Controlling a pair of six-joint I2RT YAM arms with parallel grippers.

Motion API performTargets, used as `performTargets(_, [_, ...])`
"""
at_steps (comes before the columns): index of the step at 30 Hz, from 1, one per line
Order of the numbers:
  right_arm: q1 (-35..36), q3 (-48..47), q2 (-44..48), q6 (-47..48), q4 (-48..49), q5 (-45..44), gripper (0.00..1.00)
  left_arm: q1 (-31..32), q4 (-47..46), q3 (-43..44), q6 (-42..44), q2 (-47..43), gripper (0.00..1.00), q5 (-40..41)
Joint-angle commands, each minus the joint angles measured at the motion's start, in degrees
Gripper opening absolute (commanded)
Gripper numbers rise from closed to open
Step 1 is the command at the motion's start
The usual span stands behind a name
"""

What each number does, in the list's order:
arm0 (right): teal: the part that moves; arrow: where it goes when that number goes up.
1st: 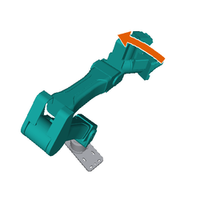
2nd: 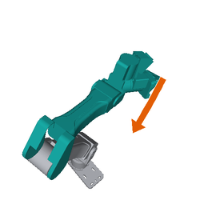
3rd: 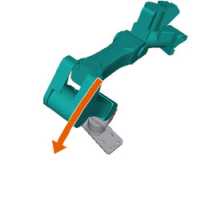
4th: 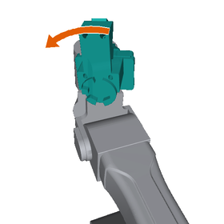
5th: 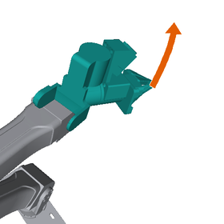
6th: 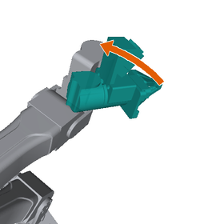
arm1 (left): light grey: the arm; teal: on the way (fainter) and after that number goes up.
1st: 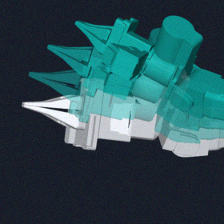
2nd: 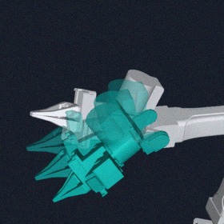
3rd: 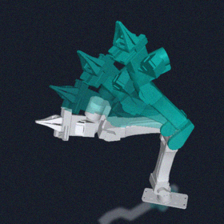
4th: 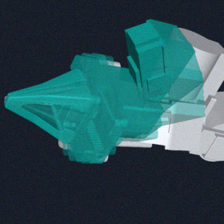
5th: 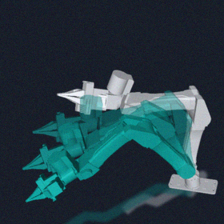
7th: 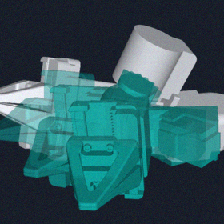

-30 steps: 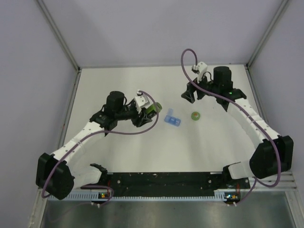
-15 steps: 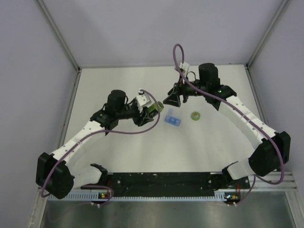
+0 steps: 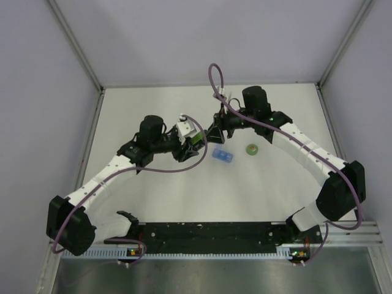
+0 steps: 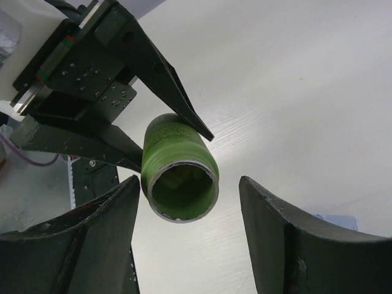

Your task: Sort the pills into containers

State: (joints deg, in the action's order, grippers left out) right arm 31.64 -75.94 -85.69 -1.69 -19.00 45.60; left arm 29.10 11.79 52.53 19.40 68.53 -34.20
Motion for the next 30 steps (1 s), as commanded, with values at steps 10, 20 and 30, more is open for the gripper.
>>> performTargets(10, [0.0,0.7,-2.29,0.2,0.55,-1.92,0.55,0.43,-2.74,0.38,0.2,-4.19,0.0,0.18])
performTargets(20, [-1.4,2.02,-2.9,-0.06,0.99,0.01,0.52,0.34,-3.79,-1.2,0.03,-6.57,0.0,-2.54])
performTargets(30, [-2.02,3.26,-3.69,-0.06,2.04,3.7,0.5,0.34,-4.41,-2.52,-0.59,-8.41,0.0,-4.83])
